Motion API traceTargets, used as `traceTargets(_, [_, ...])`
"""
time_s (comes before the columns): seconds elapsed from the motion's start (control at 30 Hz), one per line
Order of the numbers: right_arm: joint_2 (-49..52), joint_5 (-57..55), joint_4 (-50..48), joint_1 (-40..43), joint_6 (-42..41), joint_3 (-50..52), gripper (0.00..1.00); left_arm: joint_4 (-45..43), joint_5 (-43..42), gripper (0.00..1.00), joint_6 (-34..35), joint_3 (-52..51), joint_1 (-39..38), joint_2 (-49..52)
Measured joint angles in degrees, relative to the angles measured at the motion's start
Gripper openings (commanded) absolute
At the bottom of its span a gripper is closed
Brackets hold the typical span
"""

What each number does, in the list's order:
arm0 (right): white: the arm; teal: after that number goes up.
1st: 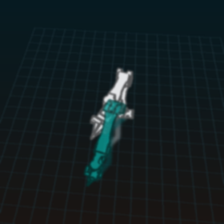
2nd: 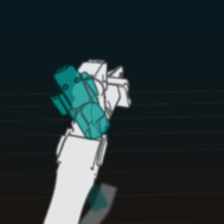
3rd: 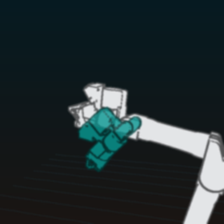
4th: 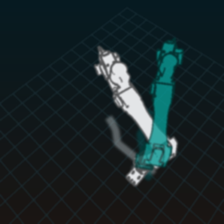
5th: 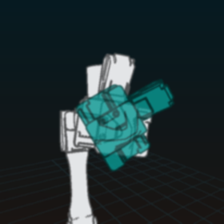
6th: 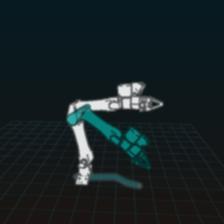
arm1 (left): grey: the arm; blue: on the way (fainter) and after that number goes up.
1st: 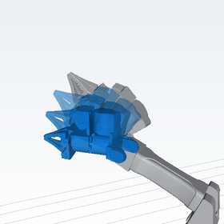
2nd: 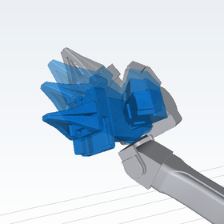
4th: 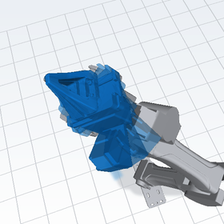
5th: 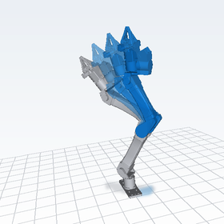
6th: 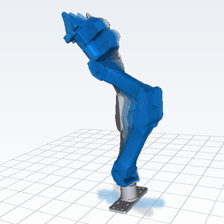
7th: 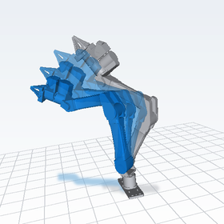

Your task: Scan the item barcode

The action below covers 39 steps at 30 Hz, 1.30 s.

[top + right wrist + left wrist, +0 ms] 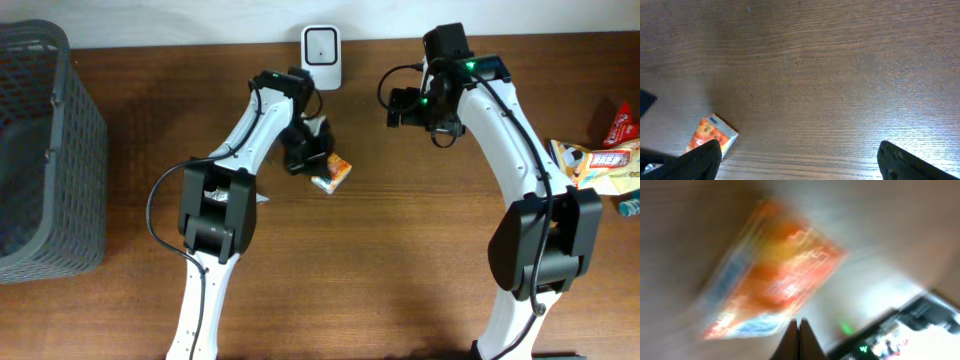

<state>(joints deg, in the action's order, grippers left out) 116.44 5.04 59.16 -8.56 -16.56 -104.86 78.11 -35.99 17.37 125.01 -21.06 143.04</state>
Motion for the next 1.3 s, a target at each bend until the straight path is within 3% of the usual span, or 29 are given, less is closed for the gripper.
traceTargets(0.03, [0.00, -0.02, 0.02, 0.00, 0.02, 0.00, 0.99, -3.48, -5.46, 0.00, -0.07, 0.00, -0.11, 0.00])
traceTargets(0.1, [0.00, -0.02, 0.07, 0.02, 0.04, 0.00, 0.98, -9.05, -6.62, 0.00, -0.09, -0.11, 0.44, 0.00])
traceTargets(0.13, [0.00, -0.02, -0.04, 0.00, 0.02, 0.00, 0.99, -10.43, -3.85, 0.00, -0.09, -0.09, 1.05, 0.00])
traceTargets(0.23, [0.00, -0.02, -0.02, 0.00, 0.02, 0.00, 0.99, -6.56, 17.73, 0.00, 0.00, -0.09, 6.08, 0.00])
traceTargets(0.3, [0.00, -0.02, 0.00, 0.00, 0.04, 0.00, 0.99, -4.66, 23.91, 0.00, 0.00, -0.17, 6.91, 0.00])
traceTargets(0.67, [0.00, -0.02, 0.00, 0.00, 0.04, 0.00, 0.99, -4.79, 14.27, 0.00, -0.04, -4.07, -7.78, 0.00])
traceTargets(0.83, [0.00, -0.02, 0.09, 0.02, -0.02, 0.00, 0.99, 3.52, 20.94, 0.01, -0.02, 1.84, -0.90, 0.35])
traceTargets(0.9, [0.00, -0.02, 0.02, 0.02, 0.04, 0.00, 0.99, 4.59, 22.62, 0.36, 0.15, 6.86, 4.87, 0.33])
traceTargets(0.93, [0.00, 0.00, 0.02, 0.02, 0.02, 0.00, 0.99, 3.76, 23.50, 0.80, 0.68, 7.26, 8.00, 0.33])
traceTargets(0.97, [0.00, -0.02, 0.02, 0.00, -0.02, 0.00, 0.99, 3.10, 24.30, 0.99, 1.05, 7.23, 10.08, 0.33])
traceTargets(1.2, [0.00, 3.80, -0.46, 0.00, 0.04, 0.11, 0.99, 2.47, 26.43, 0.99, 1.97, 7.26, 15.47, 0.33])
traceTargets(1.23, [0.00, 6.62, -1.40, -0.22, 1.84, 0.61, 0.90, 2.47, 26.43, 0.99, 1.97, 7.26, 15.47, 0.33])
traceTargets(1.3, [0.68, 10.32, -2.47, -2.12, 10.56, 3.54, 0.83, 2.43, 26.43, 0.99, 1.95, 7.26, 15.47, 0.33])
